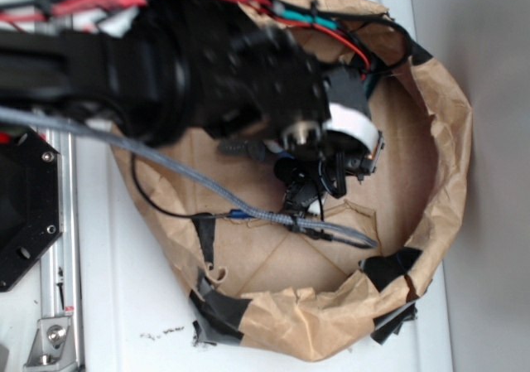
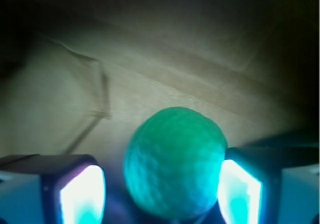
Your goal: Grab the green ball.
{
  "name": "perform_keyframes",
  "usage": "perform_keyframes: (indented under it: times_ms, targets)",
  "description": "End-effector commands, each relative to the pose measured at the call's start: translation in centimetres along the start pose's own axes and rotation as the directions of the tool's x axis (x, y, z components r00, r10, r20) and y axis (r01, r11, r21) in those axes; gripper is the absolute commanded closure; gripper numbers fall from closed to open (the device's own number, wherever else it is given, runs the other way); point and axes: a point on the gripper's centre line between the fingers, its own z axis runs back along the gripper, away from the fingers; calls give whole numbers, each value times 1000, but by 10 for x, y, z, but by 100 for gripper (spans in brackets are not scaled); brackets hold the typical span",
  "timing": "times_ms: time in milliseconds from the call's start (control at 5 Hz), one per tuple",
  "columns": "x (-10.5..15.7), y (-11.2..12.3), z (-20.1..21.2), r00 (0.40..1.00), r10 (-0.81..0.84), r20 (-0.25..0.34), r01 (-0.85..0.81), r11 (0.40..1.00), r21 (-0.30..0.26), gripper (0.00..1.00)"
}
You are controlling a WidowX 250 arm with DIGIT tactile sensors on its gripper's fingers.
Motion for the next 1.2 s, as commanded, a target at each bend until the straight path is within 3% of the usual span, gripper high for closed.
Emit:
perform_keyframes:
  times_ms: [0,400,600,800,1000]
  targets:
    - [9,-3,23,998,22,59,-22,1000,3,100]
    - [38,-17,114,971,164,173,-153,985,-78,100]
    - [48,-20,163,966,228,123,-223,973,-55,100]
    - [31,-32,162,913,409,10,-407,905,127,100]
    - [28,-33,159,831,556,-8,-547,820,167,100]
